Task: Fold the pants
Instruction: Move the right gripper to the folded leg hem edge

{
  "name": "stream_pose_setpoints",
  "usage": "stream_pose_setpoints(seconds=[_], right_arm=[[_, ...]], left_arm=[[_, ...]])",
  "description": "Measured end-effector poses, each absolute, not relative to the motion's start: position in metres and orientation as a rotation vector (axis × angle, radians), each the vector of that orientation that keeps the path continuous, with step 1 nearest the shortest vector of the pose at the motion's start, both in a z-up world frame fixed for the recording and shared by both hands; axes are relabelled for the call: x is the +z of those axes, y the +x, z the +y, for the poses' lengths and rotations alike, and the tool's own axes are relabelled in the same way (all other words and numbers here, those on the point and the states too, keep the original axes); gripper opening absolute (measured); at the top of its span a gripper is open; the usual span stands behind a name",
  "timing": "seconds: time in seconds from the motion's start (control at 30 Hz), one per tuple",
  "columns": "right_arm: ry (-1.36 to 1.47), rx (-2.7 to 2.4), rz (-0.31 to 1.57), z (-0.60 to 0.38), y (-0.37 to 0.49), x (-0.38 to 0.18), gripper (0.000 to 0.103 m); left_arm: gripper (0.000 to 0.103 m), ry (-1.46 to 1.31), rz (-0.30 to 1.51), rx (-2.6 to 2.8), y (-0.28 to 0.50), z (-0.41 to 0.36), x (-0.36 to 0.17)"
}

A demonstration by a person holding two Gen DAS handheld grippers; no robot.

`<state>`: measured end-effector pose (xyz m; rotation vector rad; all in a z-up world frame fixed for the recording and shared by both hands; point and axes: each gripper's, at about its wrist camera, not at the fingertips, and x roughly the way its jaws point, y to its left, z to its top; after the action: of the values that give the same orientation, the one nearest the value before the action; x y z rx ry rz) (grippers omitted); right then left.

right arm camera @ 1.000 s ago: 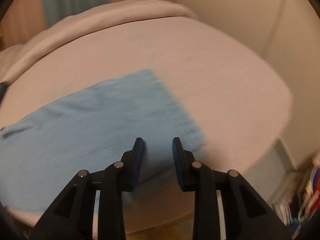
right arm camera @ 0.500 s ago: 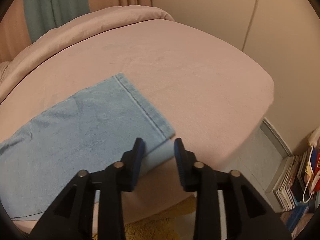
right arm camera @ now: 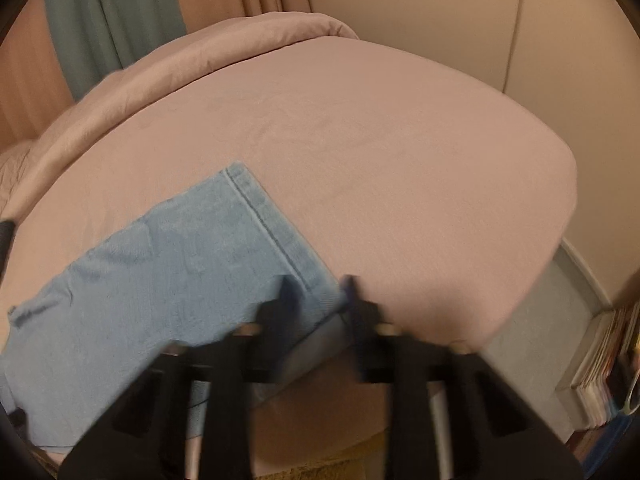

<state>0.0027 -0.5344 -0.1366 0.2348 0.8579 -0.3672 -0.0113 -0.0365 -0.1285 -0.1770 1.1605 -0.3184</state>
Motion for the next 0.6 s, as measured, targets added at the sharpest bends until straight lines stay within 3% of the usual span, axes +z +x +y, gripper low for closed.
stream_pose_setpoints(seconds=[0.4, 0.6], right_arm=[[0.225, -0.347, 0.755, -0.525, -0.026, -0.087, 0.010], [0.288, -0.345, 0.901, -0.547, -0.004, -0.139, 0.011]], left_arm=[[0.009, -0.184, 1.173, -0.319, -0.009, -0.033, -0.126], [0.010, -0.179, 1.224, -0.332, -0.007, -0.034, -0.131]])
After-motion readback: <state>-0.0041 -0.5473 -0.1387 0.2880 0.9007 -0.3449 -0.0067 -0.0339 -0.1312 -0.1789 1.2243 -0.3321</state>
